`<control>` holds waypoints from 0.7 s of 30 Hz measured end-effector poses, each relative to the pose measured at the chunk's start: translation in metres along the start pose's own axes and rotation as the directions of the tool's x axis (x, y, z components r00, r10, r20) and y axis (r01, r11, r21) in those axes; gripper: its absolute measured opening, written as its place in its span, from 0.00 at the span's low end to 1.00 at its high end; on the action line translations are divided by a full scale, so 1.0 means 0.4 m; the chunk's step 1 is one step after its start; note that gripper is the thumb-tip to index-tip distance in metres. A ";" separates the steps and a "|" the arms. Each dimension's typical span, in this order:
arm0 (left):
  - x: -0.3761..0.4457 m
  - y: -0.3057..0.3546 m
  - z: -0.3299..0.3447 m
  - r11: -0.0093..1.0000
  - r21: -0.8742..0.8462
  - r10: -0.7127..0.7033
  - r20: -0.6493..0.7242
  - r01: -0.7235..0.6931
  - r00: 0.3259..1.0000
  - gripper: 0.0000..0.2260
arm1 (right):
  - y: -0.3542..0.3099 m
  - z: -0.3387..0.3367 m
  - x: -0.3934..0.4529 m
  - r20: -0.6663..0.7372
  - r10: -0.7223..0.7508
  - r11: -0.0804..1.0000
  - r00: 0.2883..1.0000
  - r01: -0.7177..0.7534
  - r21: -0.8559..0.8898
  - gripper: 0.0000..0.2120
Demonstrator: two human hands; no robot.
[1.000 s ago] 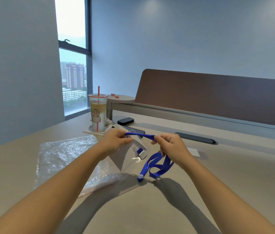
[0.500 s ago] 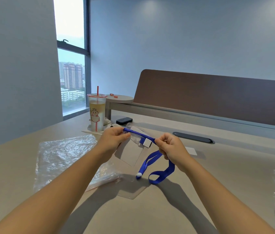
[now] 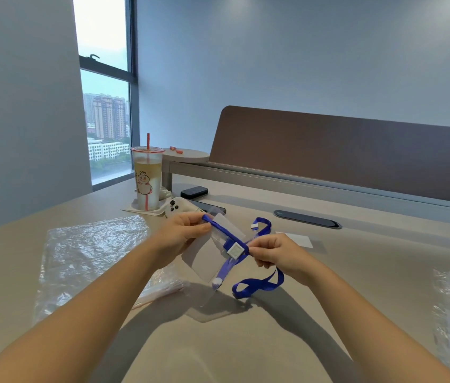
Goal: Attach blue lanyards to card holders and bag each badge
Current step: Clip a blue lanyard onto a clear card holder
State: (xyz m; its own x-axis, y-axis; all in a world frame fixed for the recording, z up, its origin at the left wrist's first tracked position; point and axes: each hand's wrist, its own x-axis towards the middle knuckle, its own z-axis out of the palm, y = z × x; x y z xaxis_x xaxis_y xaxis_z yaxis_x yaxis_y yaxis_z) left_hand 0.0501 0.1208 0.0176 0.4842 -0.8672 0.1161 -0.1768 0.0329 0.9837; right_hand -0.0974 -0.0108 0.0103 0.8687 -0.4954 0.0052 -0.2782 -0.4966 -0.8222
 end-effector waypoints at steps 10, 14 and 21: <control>0.025 -0.007 0.036 0.957 0.288 -0.144 0.339 0.044 0.930 0.11 | 0.009 -0.018 0.019 0.007 0.052 0.999 0.999 -0.052 0.009 0.07; 0.029 -0.008 0.065 0.907 0.420 -0.225 0.443 0.021 0.868 0.12 | -0.004 -0.033 0.020 -0.074 0.037 0.998 0.997 -0.033 0.047 0.06; 0.036 -0.009 0.090 0.854 0.520 -0.265 0.433 0.001 0.861 0.14 | -0.036 -0.013 0.011 -0.126 -0.028 0.997 0.992 0.037 0.070 0.08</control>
State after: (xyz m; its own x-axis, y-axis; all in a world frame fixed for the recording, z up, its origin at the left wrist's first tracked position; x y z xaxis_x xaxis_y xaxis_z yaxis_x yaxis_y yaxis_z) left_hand 0.0269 0.0901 0.0106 0.0926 -0.9710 -0.2205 -0.5963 -0.2314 0.7687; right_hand -0.0917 -0.0094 0.0253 0.8175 -0.5672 0.0996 -0.2169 -0.4635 -0.8591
